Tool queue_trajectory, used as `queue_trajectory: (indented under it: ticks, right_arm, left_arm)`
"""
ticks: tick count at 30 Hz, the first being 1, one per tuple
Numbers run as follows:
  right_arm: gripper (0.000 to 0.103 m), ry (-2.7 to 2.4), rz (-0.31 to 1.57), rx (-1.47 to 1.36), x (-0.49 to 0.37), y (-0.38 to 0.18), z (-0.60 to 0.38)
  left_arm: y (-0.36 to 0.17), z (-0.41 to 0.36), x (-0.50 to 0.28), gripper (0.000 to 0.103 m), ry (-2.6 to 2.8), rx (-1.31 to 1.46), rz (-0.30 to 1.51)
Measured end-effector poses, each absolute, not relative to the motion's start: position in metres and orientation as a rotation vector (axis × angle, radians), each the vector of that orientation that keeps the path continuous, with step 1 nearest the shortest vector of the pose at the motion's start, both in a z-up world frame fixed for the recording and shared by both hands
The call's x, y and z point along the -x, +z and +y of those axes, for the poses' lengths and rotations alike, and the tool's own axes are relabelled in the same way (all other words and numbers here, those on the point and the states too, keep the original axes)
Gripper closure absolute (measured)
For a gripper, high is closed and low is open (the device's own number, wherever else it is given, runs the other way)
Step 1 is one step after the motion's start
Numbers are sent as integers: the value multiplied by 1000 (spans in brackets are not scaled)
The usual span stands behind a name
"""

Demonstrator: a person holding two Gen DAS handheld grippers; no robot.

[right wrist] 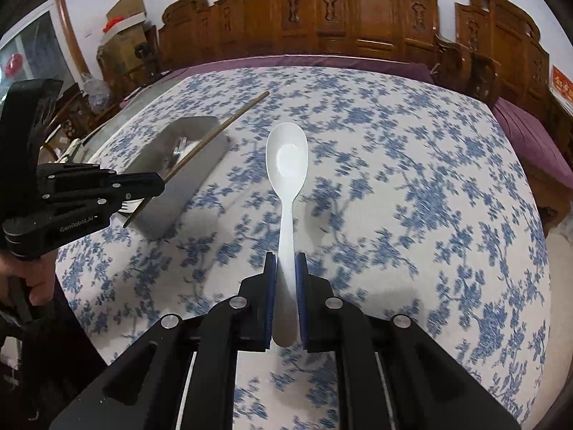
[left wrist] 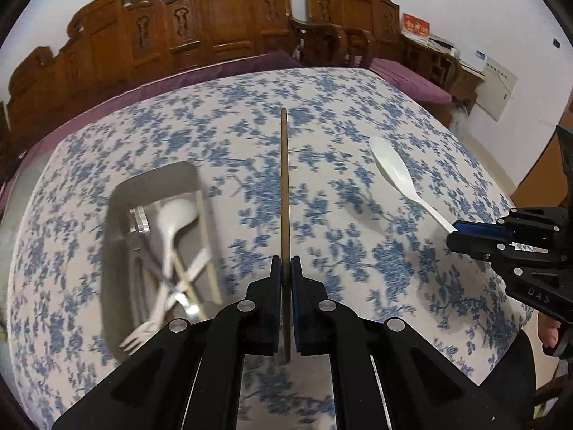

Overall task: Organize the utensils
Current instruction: 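Carry the wooden chopstick into the grey tray and open the left tool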

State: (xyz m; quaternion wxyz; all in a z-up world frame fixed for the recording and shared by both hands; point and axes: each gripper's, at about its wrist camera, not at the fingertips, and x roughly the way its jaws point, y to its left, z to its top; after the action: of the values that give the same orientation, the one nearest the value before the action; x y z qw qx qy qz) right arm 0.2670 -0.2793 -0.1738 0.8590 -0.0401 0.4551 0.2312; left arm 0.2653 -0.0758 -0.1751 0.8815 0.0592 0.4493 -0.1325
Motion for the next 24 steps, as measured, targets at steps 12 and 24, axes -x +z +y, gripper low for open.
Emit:
queue_trajectory:
  ticks: [12, 24]
  right_arm:
    - [90, 553, 947, 115, -270, -162, -217]
    - [90, 594, 965, 146, -274, -167, -173]
  left_arm:
    - [-179, -2, -267, 99, -181, -79, 958]
    - [-203, 42, -275, 99, -114, -22, 1009]
